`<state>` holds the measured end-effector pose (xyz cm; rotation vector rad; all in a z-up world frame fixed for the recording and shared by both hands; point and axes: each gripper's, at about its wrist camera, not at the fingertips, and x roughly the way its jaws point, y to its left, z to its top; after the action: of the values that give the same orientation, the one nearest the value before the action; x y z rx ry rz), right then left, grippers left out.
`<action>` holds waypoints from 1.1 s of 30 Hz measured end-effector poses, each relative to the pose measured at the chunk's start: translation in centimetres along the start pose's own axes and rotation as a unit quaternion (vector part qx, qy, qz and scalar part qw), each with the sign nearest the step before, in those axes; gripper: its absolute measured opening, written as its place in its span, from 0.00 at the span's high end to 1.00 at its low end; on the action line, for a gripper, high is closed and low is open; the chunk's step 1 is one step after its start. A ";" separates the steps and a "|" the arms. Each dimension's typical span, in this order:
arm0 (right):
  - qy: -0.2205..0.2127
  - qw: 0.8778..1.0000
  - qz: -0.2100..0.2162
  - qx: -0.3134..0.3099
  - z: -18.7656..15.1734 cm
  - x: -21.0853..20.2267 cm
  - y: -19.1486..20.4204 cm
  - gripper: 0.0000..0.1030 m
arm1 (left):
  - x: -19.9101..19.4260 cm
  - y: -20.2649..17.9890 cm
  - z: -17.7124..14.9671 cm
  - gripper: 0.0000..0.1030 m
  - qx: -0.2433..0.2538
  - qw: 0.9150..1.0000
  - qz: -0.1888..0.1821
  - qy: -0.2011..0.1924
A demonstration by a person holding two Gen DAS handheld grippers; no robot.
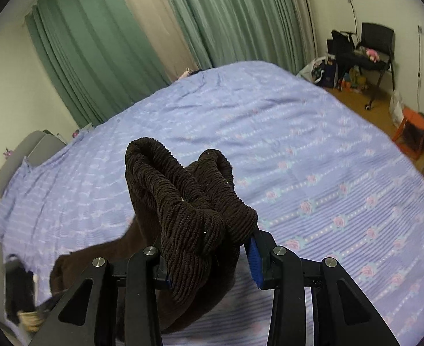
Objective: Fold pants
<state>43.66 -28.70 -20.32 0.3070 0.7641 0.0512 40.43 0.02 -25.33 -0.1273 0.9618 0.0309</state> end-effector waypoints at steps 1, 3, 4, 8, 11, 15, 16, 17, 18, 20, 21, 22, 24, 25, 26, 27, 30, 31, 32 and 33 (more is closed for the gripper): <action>-0.001 1.000 -0.007 -0.005 0.3 -0.4 1.1 0.62 | -1.3 0.9 0.3 0.44 -0.001 1.000 0.004 0.001; -0.007 1.000 -0.019 -0.021 0.7 -1.6 4.0 0.62 | -4.0 2.9 0.8 0.41 -0.004 1.000 0.009 -0.004; -0.009 0.999 -0.021 -0.030 0.7 -2.0 5.5 0.62 | -5.5 4.4 1.2 0.36 -0.007 1.000 0.016 -0.006; -0.011 0.997 -0.019 -0.068 0.7 -2.9 12.6 0.62 | -9.8 8.7 2.0 0.34 -0.010 0.999 0.031 -0.018; -0.006 0.995 -0.022 -0.094 0.4 -3.0 17.1 0.62 | -11.7 11.6 2.8 0.34 -0.009 0.999 0.040 -0.026; 0.008 0.992 -0.029 -0.124 -0.8 -2.5 22.2 0.62 | -12.8 15.9 3.2 0.33 -0.023 0.999 0.038 -0.028; 0.015 0.990 -0.031 -0.134 -1.3 -2.2 23.9 0.62 | -13.0 17.2 3.3 0.34 -0.026 0.998 0.042 -0.026; 0.019 0.989 -0.031 -0.144 -1.8 -2.0 25.0 0.62 | -13.4 17.7 3.3 0.33 -0.027 0.998 0.042 -0.026; 0.023 0.988 -0.033 -0.151 -2.1 -1.9 25.9 0.62 | -13.7 18.4 3.0 0.34 -0.029 0.998 0.043 -0.027; 0.034 0.983 -0.036 -0.175 -3.3 -1.1 28.3 0.62 | -14.6 20.0 2.5 0.34 -0.035 0.998 0.040 -0.030; 0.038 0.982 -0.038 -0.183 -3.7 -1.0 29.1 0.62 | -14.9 21.0 2.1 0.34 -0.038 0.998 0.038 -0.031; 0.041 0.979 -0.040 -0.195 -4.3 -0.6 30.2 0.62 | -15.0 21.6 1.8 0.34 -0.040 0.998 0.037 -0.032; 0.042 0.974 -0.043 -0.217 -5.5 0.2 32.1 0.62 | -15.1 22.9 0.9 0.34 -0.040 0.998 0.041 -0.030; 0.045 0.971 -0.047 -0.229 -6.4 0.9 33.2 0.62 | -15.1 23.4 0.6 0.34 -0.040 0.998 0.043 -0.029; 0.046 0.969 -0.049 -0.236 -6.9 1.4 34.0 0.62 | -14.9 24.0 0.1 0.34 -0.039 0.998 0.047 -0.025; 0.051 0.967 -0.049 -0.243 -7.6 2.0 34.7 0.62 | -14.7 24.3 -0.2 0.34 -0.039 0.998 0.048 -0.023; 0.076 0.958 -0.050 -0.271 -10.3 4.0 37.2 0.62 | -14.1 25.7 -1.9 0.34 -0.046 0.997 0.054 -0.007; 0.083 0.955 -0.049 -0.281 -11.1 4.5 37.8 0.62 | -14.0 26.2 -2.2 0.34 -0.048 0.997 0.055 -0.004; 0.094 0.949 -0.049 -0.297 -12.3 5.1 38.7 0.61 | -13.8 26.6 -2.5 0.34 -0.049 0.997 0.057 -0.001; 0.101 0.946 -0.050 -0.306 -12.9 5.4 39.4 0.59 | -13.7 27.1 -2.9 0.34 -0.050 0.997 0.062 0.002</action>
<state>41.26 13.05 -21.28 -0.3339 0.9247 0.2221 27.97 26.91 -18.36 -0.1593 0.9723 0.1933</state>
